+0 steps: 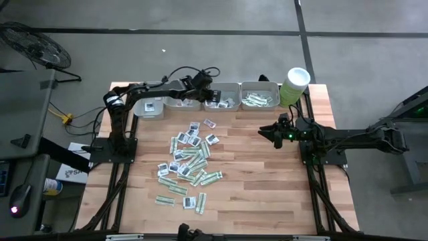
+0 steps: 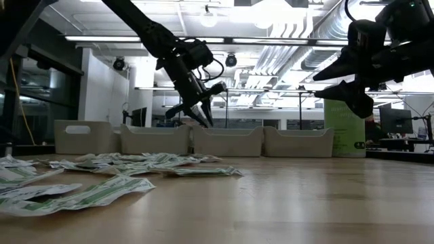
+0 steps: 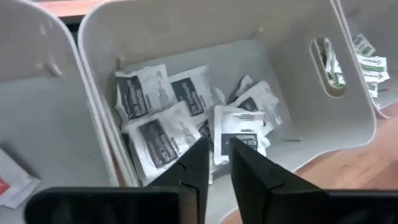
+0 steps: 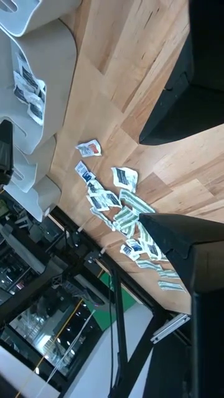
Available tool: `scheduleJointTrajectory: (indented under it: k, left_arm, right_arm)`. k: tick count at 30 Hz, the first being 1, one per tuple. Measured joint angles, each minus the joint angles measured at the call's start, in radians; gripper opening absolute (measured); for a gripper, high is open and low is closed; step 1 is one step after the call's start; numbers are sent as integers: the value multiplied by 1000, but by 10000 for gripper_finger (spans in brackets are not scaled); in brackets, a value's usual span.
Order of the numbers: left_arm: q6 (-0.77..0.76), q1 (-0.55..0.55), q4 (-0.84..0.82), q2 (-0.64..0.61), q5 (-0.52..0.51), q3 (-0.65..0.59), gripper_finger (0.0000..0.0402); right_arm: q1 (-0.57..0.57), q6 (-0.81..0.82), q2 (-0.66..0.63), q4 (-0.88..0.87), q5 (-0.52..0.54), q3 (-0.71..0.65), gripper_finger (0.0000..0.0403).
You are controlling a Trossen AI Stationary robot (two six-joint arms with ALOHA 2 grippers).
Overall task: Pick & Place First Aid Supplies
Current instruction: Put the orange ointment pack into the middle left gray bin
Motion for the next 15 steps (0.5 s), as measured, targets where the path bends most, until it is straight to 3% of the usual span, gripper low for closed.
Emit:
scheduleJointTrajectory:
  k: [6, 15]
  left_arm:
    - [143, -1, 8, 0, 123, 28, 90]
    - [795, -52, -215, -2, 430, 117, 91]
  right_arm:
    - [0, 8, 0, 0, -1, 0, 183]
    - [0, 16, 0, -1, -3, 0, 183]
